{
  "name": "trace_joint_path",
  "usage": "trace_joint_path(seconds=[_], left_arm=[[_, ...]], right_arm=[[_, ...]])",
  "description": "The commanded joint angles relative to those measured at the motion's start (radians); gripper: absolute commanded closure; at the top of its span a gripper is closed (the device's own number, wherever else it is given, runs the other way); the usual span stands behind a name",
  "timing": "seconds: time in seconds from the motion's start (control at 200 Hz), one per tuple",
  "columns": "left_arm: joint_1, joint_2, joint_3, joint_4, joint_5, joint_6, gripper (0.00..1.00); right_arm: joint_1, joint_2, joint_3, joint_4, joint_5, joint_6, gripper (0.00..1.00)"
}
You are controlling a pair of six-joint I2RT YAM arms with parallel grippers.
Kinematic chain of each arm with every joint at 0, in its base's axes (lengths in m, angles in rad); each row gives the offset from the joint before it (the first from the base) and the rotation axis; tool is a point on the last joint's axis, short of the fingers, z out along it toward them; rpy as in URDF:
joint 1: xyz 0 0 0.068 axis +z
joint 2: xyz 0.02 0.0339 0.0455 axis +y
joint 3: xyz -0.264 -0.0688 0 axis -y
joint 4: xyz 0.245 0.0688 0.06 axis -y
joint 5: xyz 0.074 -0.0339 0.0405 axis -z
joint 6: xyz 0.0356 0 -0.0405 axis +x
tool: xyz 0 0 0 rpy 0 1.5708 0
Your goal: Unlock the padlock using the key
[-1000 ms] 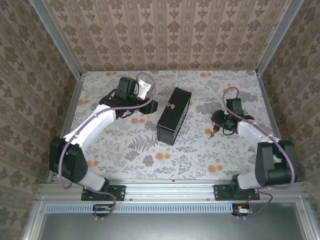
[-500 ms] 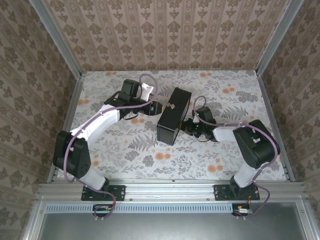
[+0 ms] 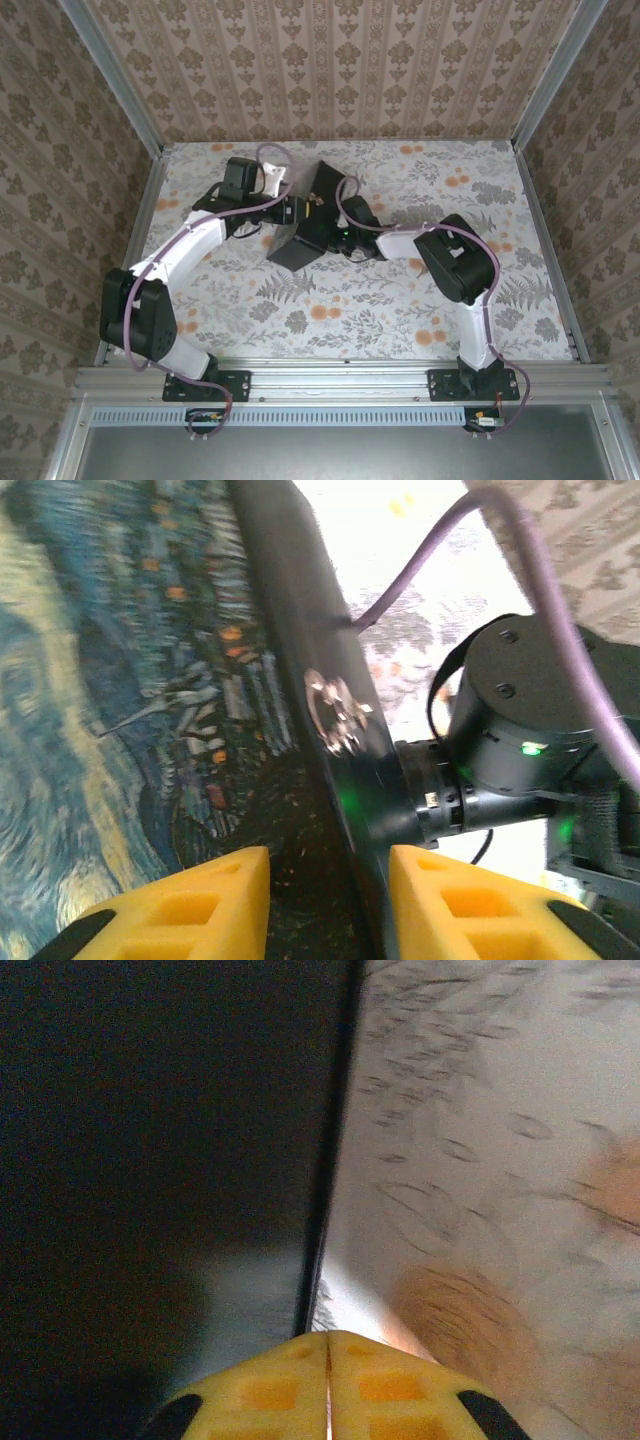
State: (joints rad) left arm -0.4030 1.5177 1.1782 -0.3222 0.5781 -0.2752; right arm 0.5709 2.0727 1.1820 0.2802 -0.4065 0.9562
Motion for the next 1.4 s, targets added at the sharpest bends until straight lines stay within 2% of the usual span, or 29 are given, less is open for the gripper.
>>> trace_joint_path(seconds=[0.0, 0.06, 0.175, 0.245, 0.43, 0.485, 0.545, 0.61, 0.625, 0.64, 0.65, 0.665, 0.695, 0.705, 0.76, 0.815, 0.925, 1.0, 1.08, 1.115, 1.15, 1.18, 1.265, 1.325, 1.365, 1.395], left_arm=[[-0.017, -0.011, 0.036, -0.117, -0.058, 0.076, 0.63], [-0.027, 0.006, 0.047, -0.129, -0.077, 0.094, 0.63], [-0.045, 0.051, 0.059, -0.111, -0.1, 0.098, 0.63], [-0.084, 0.077, 0.067, -0.098, -0.117, 0.097, 0.63], [-0.091, 0.123, 0.097, -0.082, -0.141, 0.086, 0.63], [-0.087, 0.118, 0.11, -0.099, -0.178, 0.097, 0.63], [-0.077, 0.096, 0.112, -0.11, -0.256, 0.111, 0.57], [-0.059, 0.063, 0.078, -0.081, -0.358, 0.135, 0.49], [-0.03, 0.054, 0.066, -0.065, -0.375, 0.14, 0.45], [-0.015, 0.047, 0.051, -0.047, -0.39, 0.142, 0.27], [-0.006, 0.041, 0.04, -0.036, -0.397, 0.145, 0.1], [0.007, 0.035, 0.026, -0.017, -0.409, 0.149, 0.01], [0.032, 0.016, -0.007, 0.018, -0.435, 0.154, 0.0], [0.039, 0.011, -0.019, 0.033, -0.442, 0.157, 0.0], [0.091, -0.03, -0.092, 0.094, -0.484, 0.174, 0.0], [0.145, -0.085, -0.189, 0.196, -0.543, 0.22, 0.0], [0.254, -0.199, -0.397, 0.414, -0.653, 0.307, 0.0], [0.352, -0.208, -0.494, 0.492, -0.601, 0.305, 0.0], [0.353, -0.169, -0.584, 0.662, -0.603, 0.342, 0.0], [0.344, -0.14, -0.602, 0.733, -0.618, 0.337, 0.0], [0.339, -0.107, -0.6, 0.753, -0.618, 0.347, 0.0], [0.331, -0.082, -0.617, 0.801, -0.631, 0.363, 0.0], [0.34, -0.021, -0.75, 1.103, -0.656, 0.362, 0.0], [0.38, 0.041, -0.822, 1.312, -0.659, 0.32, 0.0], [0.386, 0.014, -0.822, 1.261, -0.648, 0.303, 0.0], [0.38, 0.014, -0.81, 1.237, -0.645, 0.309, 0.0]], right_arm=[[-0.003, -0.022, 0.09, -0.205, 0.057, -0.091, 0.84], [-0.02, -0.048, 0.102, -0.363, 0.119, -0.165, 0.76], [-0.071, -0.115, 0.041, -0.489, 0.224, -0.221, 0.76], [-0.112, -0.145, -0.011, -0.466, 0.219, -0.225, 0.75], [-0.145, -0.192, -0.009, -0.508, 0.252, -0.281, 0.75], [-0.153, -0.215, -0.01, -0.527, 0.245, -0.295, 0.75], [-0.162, -0.255, -0.015, -0.552, 0.244, -0.341, 0.71], [-0.182, -0.305, -0.022, -0.589, 0.24, -0.423, 0.58], [-0.19, -0.316, -0.024, -0.598, 0.244, -0.443, 0.54], [-0.198, -0.329, -0.029, -0.6, 0.248, -0.463, 0.5], [-0.203, -0.338, -0.033, -0.6, 0.252, -0.475, 0.46], [-0.211, -0.352, -0.043, -0.599, 0.262, -0.494, 0.38], [-0.232, -0.384, -0.059, -0.599, 0.29, -0.523, 0.09], [-0.24, -0.394, -0.066, -0.599, 0.301, -0.533, 0.02], [-0.295, -0.456, -0.097, -0.596, 0.342, -0.587, 0.0], [-0.35, -0.522, -0.14, -0.574, 0.458, -0.639, 0.0], [-0.44, -0.67, -0.332, -0.369, 0.616, -0.772, 0.0], [-0.454, -0.76, -0.51, -0.142, 0.675, -0.881, 0.0], [-0.485, -0.757, -0.671, 0.107, 0.734, -0.877, 0.0], [-0.51, -0.728, -0.709, 0.209, 0.719, -0.856, 0.0], [-0.519, -0.729, -0.67, 0.119, 0.703, -0.841, 0.0], [-0.525, -0.718, -0.677, 0.162, 0.654, -0.863, 0.0], [-0.532, -0.688, -0.754, 0.44, 0.547, -0.922, 0.0], [-0.561, -0.566, -0.744, 0.488, 0.524, -0.89, 0.0], [-0.559, -0.517, -0.787, 0.641, 0.467, -0.922, 0.0], [-0.551, -0.538, -0.791, 0.614, 0.481, -0.923, 0.0]])
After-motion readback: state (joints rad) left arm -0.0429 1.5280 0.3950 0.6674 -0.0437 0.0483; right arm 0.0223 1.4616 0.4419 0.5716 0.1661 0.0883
